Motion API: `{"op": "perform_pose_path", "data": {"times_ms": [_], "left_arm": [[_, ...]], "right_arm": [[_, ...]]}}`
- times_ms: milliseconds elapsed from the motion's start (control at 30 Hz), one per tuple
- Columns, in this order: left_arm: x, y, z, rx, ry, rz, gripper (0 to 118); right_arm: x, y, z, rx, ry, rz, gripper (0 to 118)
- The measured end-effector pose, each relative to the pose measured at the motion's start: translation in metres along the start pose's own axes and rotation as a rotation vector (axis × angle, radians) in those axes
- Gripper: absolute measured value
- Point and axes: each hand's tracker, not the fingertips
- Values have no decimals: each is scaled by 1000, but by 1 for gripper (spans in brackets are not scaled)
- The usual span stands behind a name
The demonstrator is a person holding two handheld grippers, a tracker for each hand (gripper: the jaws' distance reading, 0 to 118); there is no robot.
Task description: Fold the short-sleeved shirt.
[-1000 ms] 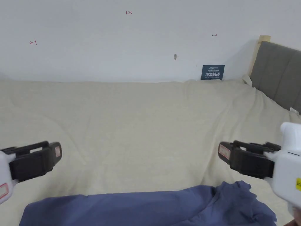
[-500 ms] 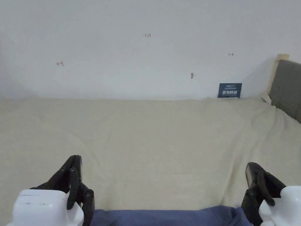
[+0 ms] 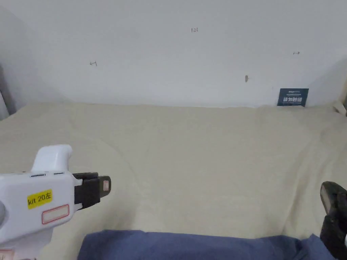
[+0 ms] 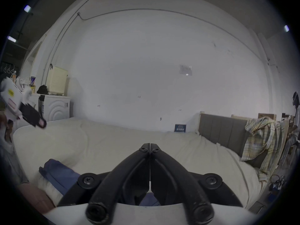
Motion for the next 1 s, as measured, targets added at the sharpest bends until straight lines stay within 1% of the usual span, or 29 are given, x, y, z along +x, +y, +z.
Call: {"op": "perform_pose_path", "data": {"times_ms": [33,100,133,167,200,233,267,300,333,367,400,433,500,533,567,633,700,767,800,833,867,900,933,967,1000], "left_arm": [[-21,3,-15,-88,-25,74,3],[-69,-7,-38,-204,-102,218,3],[-92,-13,-50,-241,-131,267,4],[-106,-22,-57,-271,-188,331,15],[-124,-31,-66,-311,-252,385,40],[-138,-39,-73,-313,-285,435,92],[-146,-46,-81,-340,-313,439,118],[-149,-56,-86,-363,-332,445,116],[-151,-66,-92,-380,-376,494,117],[-152,-71,-101,-357,-375,485,117],[-152,-77,-110,-375,-367,488,117],[-153,-73,-100,-384,-345,491,117],[-153,-81,-107,-430,-339,486,118],[-150,-83,-108,-408,-404,493,118],[-160,-84,-116,-347,-486,527,118],[-161,-90,-134,-405,-624,617,118],[-157,-95,-157,-434,-725,704,118],[-147,-94,-167,-404,-733,656,118],[-143,-91,-165,-400,-721,645,118],[-148,-92,-162,-391,-715,655,115],[-148,-91,-160,-388,-703,663,102],[-149,-89,-156,-384,-674,665,66],[-149,-87,-151,-388,-604,648,22],[-148,-85,-148,-394,-542,610,4],[-142,-83,-148,-405,-455,535,4]], "right_arm": [[-1,-3,-3,-28,2,-16,0],[-3,-10,-10,-87,21,-39,0],[-4,-13,-14,-121,37,-46,0],[-6,-16,-18,-143,46,-51,0],[-7,-19,-22,-157,50,-55,0],[-10,-22,-26,-171,49,-57,0],[-11,-25,-29,-182,51,-60,0],[-13,-27,-33,-202,57,-70,0],[-15,-29,-37,-220,62,-78,0],[-17,-30,-40,-232,68,-85,0],[-19,-32,-43,-246,76,-89,0],[-22,-33,-46,-258,84,-85,0],[-26,-34,-50,-272,95,-62,0],[-29,-34,-51,-274,100,-51,0],[-31,-35,-52,-276,104,-43,0],[-35,-36,-56,-283,114,-30,0],[-40,-38,-60,-297,126,-31,0],[-43,-40,-64,-314,143,-43,0],[-45,-41,-65,-320,147,-45,0],[-46,-41,-66,-328,153,-48,0],[-47,-42,-66,-333,160,-53,0],[-47,-42,-65,-338,165,-56,0],[-47,-43,-65,-346,173,-58,0],[-48,-44,-64,-356,178,-61,0],[-48,-45,-64,-368,179,-66,0]]}}
